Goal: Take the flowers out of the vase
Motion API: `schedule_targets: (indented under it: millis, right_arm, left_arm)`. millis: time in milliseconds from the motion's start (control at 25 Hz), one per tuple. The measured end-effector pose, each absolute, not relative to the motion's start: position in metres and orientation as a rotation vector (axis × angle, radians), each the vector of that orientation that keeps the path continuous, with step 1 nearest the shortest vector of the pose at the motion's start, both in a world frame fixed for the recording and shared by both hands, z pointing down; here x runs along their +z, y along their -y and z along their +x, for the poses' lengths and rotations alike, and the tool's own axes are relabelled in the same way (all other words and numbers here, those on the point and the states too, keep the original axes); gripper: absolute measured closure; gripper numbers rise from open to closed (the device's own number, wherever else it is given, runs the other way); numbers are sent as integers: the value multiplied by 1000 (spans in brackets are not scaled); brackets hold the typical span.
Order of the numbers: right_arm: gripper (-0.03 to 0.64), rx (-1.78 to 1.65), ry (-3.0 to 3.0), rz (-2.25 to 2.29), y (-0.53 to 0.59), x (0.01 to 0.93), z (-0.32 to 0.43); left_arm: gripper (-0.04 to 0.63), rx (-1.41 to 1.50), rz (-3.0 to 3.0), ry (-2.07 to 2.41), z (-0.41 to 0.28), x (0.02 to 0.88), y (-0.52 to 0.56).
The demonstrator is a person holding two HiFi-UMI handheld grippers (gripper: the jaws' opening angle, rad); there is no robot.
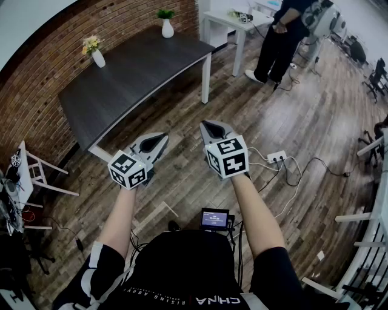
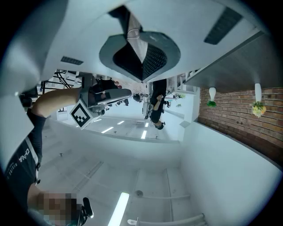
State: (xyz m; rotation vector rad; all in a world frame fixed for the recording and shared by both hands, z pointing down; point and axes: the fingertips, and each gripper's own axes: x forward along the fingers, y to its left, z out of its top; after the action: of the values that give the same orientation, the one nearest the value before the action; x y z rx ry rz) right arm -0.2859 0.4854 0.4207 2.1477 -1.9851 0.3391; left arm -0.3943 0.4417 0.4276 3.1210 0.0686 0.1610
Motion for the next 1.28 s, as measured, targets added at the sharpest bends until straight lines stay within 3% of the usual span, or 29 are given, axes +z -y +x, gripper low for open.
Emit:
schedule_targets:
  millis: [1280]
  right_arm:
    - [612,294,2053,2065,-489,422,-304]
  left_arm:
    - [593,141,3118,-22,-404,430,-446]
